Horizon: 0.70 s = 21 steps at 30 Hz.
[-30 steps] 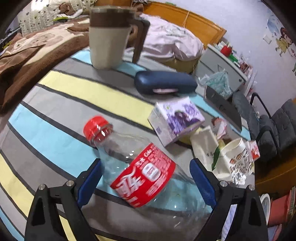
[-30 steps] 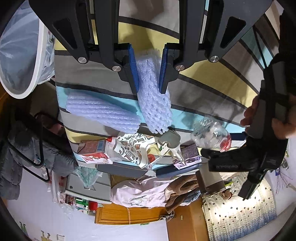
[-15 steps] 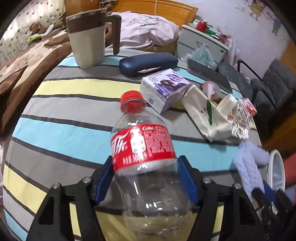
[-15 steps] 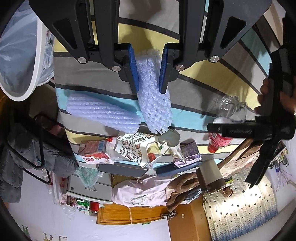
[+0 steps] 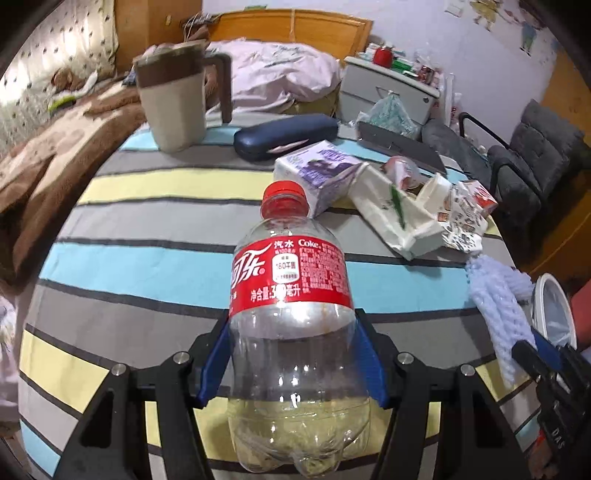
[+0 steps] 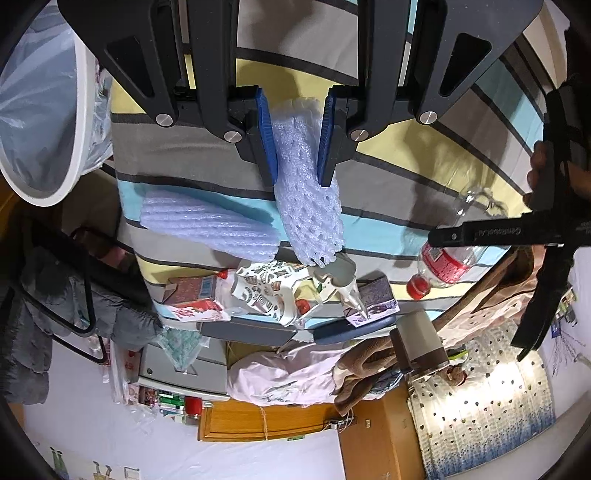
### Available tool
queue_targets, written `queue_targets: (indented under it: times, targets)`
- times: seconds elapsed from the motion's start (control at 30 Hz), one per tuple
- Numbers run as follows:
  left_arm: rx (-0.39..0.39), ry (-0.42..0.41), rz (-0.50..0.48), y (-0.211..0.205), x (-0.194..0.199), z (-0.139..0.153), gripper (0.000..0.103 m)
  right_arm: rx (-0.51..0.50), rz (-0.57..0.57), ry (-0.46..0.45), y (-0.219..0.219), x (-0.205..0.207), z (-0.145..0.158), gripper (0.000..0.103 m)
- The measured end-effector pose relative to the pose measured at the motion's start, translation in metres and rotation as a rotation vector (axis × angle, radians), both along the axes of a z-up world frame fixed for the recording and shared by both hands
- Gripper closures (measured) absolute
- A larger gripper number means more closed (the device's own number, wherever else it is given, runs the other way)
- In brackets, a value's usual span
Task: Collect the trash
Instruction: 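Carry the foam net and Coca-Cola bottle over the trash bin with both tools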
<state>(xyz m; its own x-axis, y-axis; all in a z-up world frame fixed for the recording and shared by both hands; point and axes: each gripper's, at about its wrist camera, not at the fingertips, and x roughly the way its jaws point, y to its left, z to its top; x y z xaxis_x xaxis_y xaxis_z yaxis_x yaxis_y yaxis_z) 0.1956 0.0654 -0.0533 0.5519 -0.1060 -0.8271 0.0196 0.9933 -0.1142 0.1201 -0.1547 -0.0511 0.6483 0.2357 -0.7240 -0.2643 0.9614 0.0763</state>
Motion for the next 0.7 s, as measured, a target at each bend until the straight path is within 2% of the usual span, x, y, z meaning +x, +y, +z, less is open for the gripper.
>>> queue_targets:
  times: [0.23, 0.7]
  targets:
    - [0.016, -0.05, -0.048, -0.021, -0.019, 0.012, 0.039, 0.012, -0.037, -0.023, -0.01, -0.009, 0.008, 0.078]
    - [0.02, -0.165, -0.198, -0.104, -0.058, 0.046, 0.039, 0.022, -0.177, -0.106, -0.062, -0.036, 0.03, 0.078]
